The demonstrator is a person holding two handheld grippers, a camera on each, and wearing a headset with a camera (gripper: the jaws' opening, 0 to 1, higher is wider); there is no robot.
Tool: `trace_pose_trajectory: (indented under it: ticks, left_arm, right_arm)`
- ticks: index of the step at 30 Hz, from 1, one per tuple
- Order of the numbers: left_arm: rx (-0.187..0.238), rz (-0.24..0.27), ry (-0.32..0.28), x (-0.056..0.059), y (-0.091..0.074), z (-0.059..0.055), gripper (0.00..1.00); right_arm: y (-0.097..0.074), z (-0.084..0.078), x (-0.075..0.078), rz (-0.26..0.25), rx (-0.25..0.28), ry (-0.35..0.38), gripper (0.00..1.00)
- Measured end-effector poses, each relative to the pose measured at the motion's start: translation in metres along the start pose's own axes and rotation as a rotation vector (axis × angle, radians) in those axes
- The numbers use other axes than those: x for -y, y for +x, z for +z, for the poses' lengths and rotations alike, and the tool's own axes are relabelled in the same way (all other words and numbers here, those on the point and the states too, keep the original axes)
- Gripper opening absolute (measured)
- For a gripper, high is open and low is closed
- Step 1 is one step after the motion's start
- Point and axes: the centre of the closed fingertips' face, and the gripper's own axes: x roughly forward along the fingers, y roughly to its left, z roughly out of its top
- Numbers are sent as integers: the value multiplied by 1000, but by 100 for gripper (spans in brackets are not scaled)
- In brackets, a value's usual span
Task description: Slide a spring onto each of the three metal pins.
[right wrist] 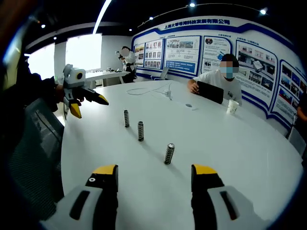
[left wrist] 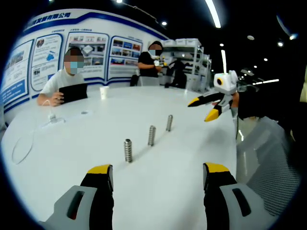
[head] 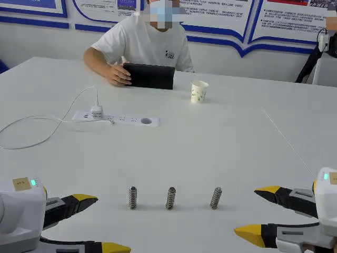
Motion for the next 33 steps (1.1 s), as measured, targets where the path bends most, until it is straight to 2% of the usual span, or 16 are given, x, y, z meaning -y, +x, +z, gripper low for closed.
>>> trace_pose_trajectory:
  ticks: [11,33]
  left_arm:
    - [2,1,-13,1,0,-4,78]
    - [2,7,-16,0,0,-5,78]
  right_arm:
    - [-7,-9,-4,-27,11,27,64]
    - [-6,-5,-1,-39,22,29,64]
